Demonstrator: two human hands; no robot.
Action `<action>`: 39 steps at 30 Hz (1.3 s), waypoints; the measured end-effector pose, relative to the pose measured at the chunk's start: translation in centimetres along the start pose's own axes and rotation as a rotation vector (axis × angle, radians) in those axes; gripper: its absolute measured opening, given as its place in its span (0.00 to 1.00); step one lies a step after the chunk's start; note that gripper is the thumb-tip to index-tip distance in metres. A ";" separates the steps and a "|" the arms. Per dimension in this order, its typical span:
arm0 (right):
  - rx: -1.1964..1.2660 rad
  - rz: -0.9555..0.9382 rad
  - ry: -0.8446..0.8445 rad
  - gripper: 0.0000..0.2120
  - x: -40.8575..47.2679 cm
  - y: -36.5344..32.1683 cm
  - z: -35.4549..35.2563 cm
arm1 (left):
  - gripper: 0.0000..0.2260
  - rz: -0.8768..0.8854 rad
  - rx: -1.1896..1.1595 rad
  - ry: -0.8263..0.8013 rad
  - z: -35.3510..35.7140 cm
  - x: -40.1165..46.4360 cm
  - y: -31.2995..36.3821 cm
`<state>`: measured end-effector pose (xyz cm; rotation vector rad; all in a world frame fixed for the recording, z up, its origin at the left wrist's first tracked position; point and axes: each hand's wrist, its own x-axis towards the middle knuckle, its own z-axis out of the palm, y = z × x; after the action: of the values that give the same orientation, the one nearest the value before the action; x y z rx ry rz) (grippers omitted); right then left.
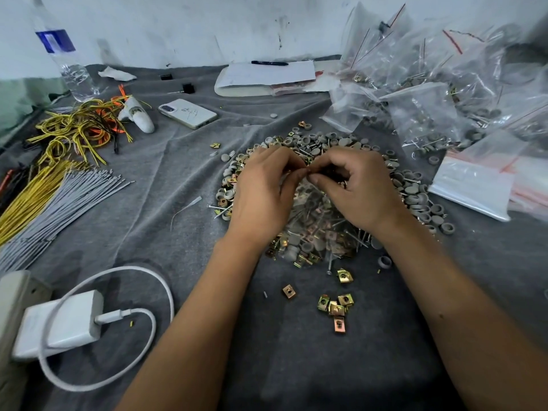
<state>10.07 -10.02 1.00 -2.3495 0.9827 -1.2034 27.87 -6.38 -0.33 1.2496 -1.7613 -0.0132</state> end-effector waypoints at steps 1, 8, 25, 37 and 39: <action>-0.003 0.006 0.008 0.06 0.0 0.0 0.0 | 0.02 0.001 0.010 -0.006 0.1 0.0 0.0; -0.017 -0.023 -0.033 0.03 0.1 -0.2 0.0 | 0.02 0.016 0.001 0.013 0.1 0.0 0.3; 0.010 0.040 0.045 0.03 0.1 0.0 0.1 | 0.05 -0.117 -0.063 -0.049 -0.3 -0.1 0.0; 0.045 0.028 0.045 0.02 0.2 0.2 -0.2 | 0.05 -0.205 -0.148 -0.015 -0.8 0.1 0.3; 0.058 0.049 0.056 0.02 0.2 0.4 -0.3 | 0.03 -0.251 -0.139 -0.017 -1.0 0.2 0.1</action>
<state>9.74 -10.41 1.09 -2.2458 1.0036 -1.2677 28.50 -5.99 0.42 1.3622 -1.5795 -0.2869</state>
